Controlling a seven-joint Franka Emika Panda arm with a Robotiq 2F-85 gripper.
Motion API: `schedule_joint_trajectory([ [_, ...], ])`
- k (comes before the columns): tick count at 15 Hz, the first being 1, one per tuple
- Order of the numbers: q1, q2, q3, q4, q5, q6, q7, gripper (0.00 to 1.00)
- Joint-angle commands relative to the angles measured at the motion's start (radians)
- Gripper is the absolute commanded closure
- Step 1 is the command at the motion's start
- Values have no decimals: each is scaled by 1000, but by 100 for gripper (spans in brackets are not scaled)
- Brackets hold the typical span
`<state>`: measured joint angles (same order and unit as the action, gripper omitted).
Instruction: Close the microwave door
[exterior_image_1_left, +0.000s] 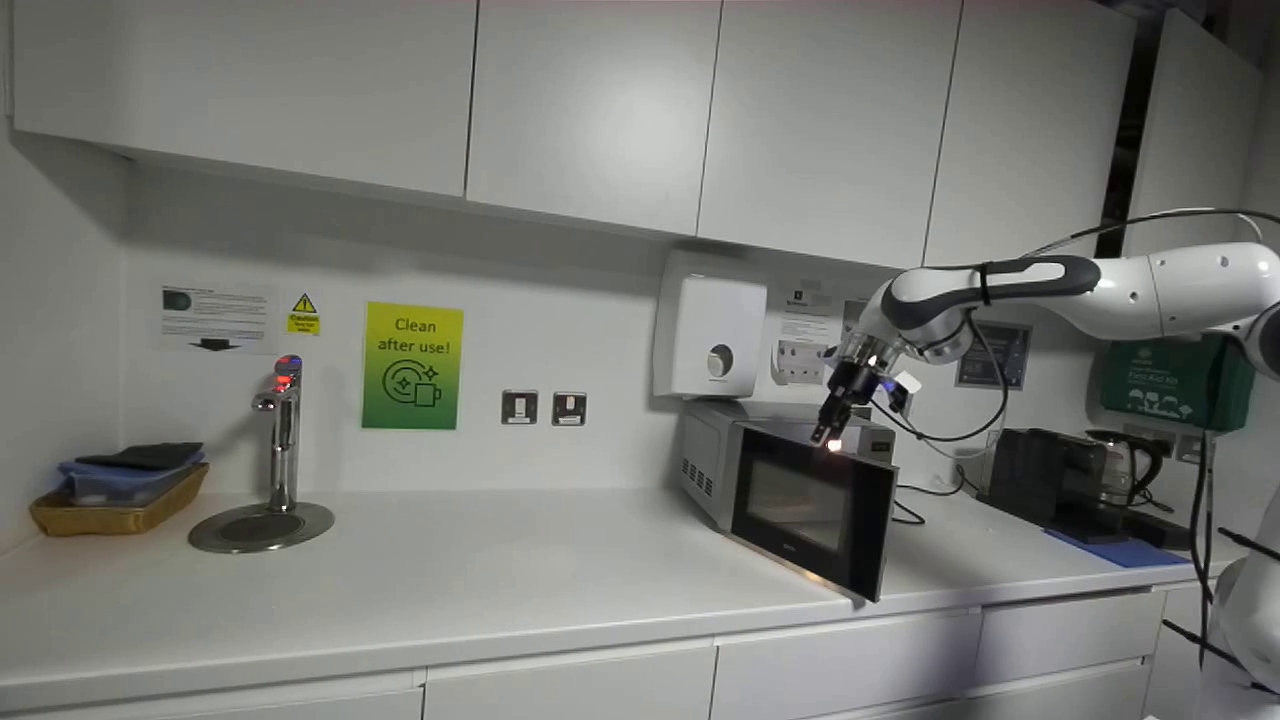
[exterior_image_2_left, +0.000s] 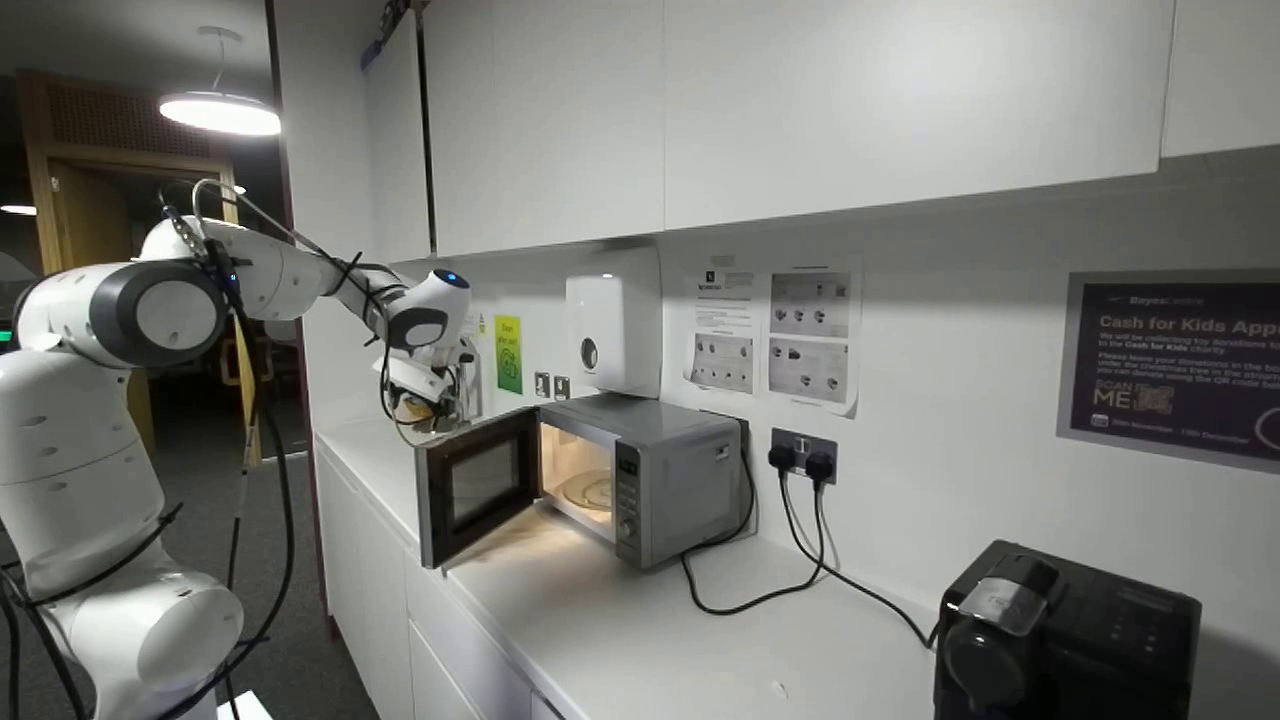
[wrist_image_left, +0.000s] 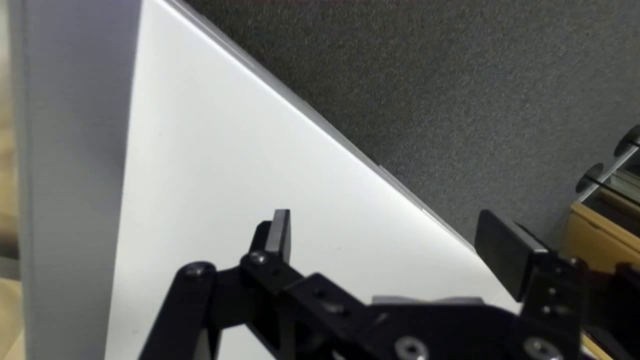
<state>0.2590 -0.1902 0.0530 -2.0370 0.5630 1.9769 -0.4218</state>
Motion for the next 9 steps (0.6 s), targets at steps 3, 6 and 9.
schedule_joint_trajectory([
  [3, -23, 15, 51, 35, -110, -141, 113, 0],
  [6, -24, 19, 69, 30, -185, -184, 148, 0],
  [9, -24, 26, 82, 25, -252, -212, 163, 0],
])
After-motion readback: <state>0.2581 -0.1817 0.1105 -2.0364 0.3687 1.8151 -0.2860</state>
